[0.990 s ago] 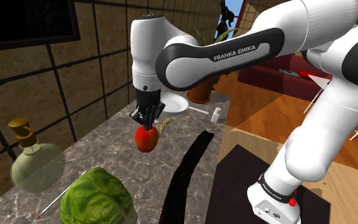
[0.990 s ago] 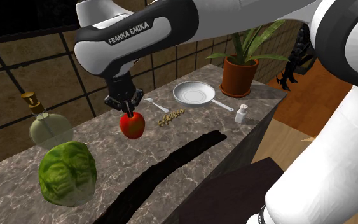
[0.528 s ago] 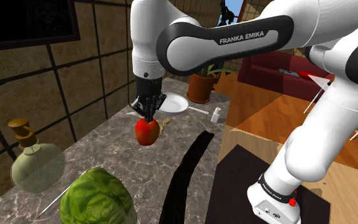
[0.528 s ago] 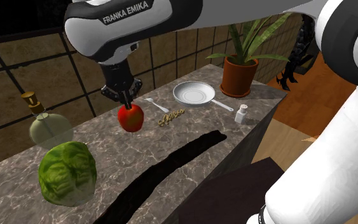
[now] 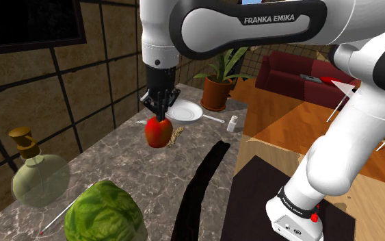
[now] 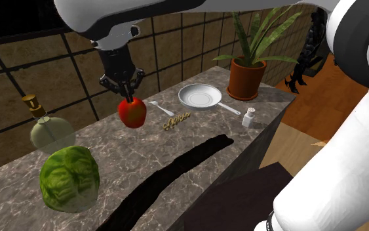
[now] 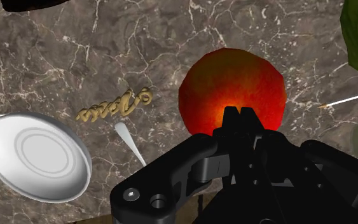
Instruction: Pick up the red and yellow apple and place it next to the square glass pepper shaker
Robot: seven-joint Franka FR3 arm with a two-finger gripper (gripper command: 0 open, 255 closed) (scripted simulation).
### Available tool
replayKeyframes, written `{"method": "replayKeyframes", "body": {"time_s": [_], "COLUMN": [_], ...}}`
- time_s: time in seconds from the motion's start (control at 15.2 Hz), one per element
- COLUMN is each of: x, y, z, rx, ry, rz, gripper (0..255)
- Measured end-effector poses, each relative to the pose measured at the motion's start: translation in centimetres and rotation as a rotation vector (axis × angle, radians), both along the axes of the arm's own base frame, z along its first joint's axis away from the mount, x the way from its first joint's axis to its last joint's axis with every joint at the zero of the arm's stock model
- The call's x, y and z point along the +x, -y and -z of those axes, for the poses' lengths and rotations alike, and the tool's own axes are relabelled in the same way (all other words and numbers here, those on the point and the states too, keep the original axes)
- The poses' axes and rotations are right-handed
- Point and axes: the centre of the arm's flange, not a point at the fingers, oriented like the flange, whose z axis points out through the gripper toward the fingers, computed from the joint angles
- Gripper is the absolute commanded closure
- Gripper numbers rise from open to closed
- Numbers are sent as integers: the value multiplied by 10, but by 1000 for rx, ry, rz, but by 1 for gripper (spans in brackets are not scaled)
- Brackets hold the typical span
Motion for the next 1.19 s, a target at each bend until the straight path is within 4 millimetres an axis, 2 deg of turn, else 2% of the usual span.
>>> {"method": "replayKeyframes", "body": {"time_s": [0.53,0.59,1.19], "x": [1,1,-3], "y": [0,5,118], "z": [-40,-43,-48], "rx": [0,0,-1], "ry": [0,0,0], "rz": [0,0,2], "gripper": [255,255,255]}}
